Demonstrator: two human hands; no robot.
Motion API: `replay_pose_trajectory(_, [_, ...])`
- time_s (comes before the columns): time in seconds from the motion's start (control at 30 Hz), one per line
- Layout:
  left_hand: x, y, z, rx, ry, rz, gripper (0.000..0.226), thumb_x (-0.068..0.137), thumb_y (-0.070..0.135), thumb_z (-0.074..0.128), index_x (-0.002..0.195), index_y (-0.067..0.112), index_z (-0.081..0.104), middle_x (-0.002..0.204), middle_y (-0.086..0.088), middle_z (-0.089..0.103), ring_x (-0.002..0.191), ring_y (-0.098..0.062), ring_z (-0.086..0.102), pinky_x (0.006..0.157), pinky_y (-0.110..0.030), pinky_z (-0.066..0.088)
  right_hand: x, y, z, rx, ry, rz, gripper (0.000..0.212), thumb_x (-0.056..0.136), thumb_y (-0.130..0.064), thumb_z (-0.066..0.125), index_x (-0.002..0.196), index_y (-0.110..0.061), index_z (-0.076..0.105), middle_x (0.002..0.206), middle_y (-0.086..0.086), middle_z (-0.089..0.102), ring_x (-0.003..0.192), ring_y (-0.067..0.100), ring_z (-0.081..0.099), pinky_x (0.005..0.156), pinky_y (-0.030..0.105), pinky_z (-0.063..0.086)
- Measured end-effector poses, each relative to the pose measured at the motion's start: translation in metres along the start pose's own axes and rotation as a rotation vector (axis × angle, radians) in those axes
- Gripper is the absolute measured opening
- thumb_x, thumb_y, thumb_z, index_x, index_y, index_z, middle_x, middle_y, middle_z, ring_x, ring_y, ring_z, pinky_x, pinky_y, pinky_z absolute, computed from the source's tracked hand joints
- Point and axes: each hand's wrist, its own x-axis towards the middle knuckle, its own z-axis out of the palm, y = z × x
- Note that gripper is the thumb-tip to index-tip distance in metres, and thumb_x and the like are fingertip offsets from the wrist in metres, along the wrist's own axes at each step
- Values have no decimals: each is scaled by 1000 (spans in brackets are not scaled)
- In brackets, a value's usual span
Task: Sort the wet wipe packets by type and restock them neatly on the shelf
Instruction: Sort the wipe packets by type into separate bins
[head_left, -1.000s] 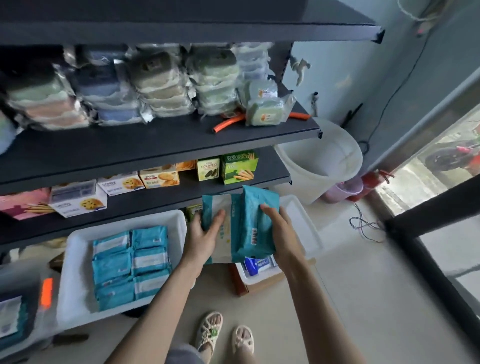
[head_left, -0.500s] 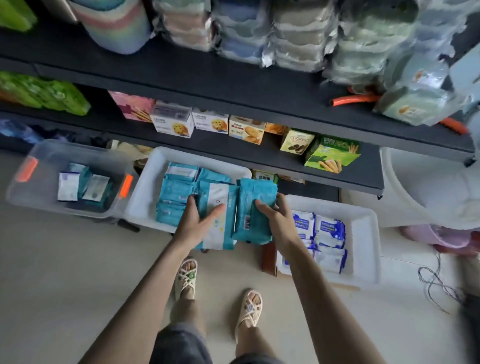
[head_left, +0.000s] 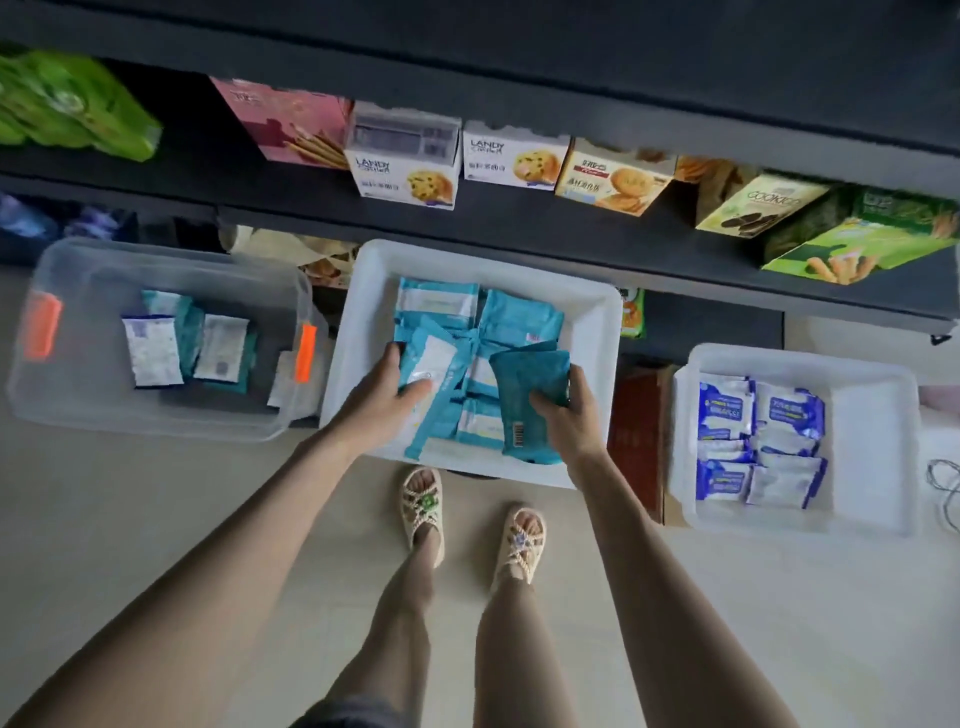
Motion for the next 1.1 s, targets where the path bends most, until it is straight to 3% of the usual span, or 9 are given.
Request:
replay_pose_trajectory(0.17, [67, -28, 0, 294, -3, 90, 37, 91, 23, 62, 122, 13, 44, 123, -6, 61, 102, -26, 61, 75, -33, 47, 61, 25, 34, -296, 26, -52, 31, 85, -13, 58, 114, -18, 53, 106, 4, 64, 100, 34, 60, 89, 53, 46])
replay_pose_trajectory(0.23, [96, -33, 1, 395, 6, 164, 35, 90, 21, 63, 119, 12, 46, 123, -7, 62, 100, -27, 63, 74, -33, 49, 89, 29, 42, -414, 46, -61, 41, 89, -15, 57, 129, -20, 49, 116, 3, 62, 110, 30, 56, 94, 40, 36])
replay_pose_trajectory(0.3, [126, -37, 1, 485, 26, 229, 35, 89, 19, 63, 120, 12, 48, 123, -6, 62, 97, -26, 63, 71, -32, 49, 118, 32, 47, -548, 73, -93, 47, 92, -16, 54, 138, -22, 44, 126, 2, 59, 116, 25, 51, 86, 30, 23])
replay_pose_trajectory(0.43, [182, -36, -4, 639, 50, 328, 43, 89, 23, 63, 130, 19, 49, 126, -5, 61, 95, -28, 63, 80, -37, 51, 164, 22, 53, -741, 110, -193, 48, 91, -16, 52, 137, -26, 46, 128, 2, 57, 121, 24, 41, 97, 35, 20])
replay_pose_trajectory(0.63, [238, -35, 0, 778, 85, 461, 50, 90, 28, 61, 138, 23, 46, 135, -2, 53, 123, -23, 45, 97, -35, 24, 204, 17, 58, -958, 147, -366, 46, 91, -21, 57, 136, -30, 48, 133, -3, 47, 128, 26, 28, 110, 46, 10])
replay_pose_trajectory(0.8, [227, -62, 18, 798, 263, 632, 64, 73, 12, 78, 131, 3, 51, 122, -16, 57, 110, -36, 53, 108, -51, 23, 201, 37, 68, -975, 291, -501, 57, 86, -15, 65, 138, -28, 47, 140, 5, 38, 129, 30, 30, 108, 46, 15])
replay_pose_trajectory(0.97, [232, -72, 21, 831, 262, 630, 66, 75, 12, 77, 135, 6, 48, 124, -23, 48, 108, -40, 44, 96, -52, 36, 201, 46, 66, -931, 145, -479, 56, 94, -13, 56, 146, -21, 37, 148, 2, 38, 133, 27, 30, 111, 39, 23])
replay_pose_trajectory(1.03, [232, -71, 19, 882, 218, 613, 68, 83, 20, 71, 142, 10, 41, 128, -21, 46, 113, -39, 41, 100, -52, 31, 202, 46, 64, -922, 116, -491, 55, 95, -14, 54, 147, -21, 35, 151, -1, 36, 135, 25, 29, 113, 38, 23])
replay_pose_trajectory(1.1, [231, -71, 19, 926, 140, 559, 67, 94, 32, 56, 150, 12, 25, 142, -15, 41, 130, -34, 35, 114, -50, 12, 203, 46, 63, -961, 78, -482, 54, 98, -18, 49, 149, -24, 30, 154, -2, 31, 139, 23, 24, 116, 38, 17])
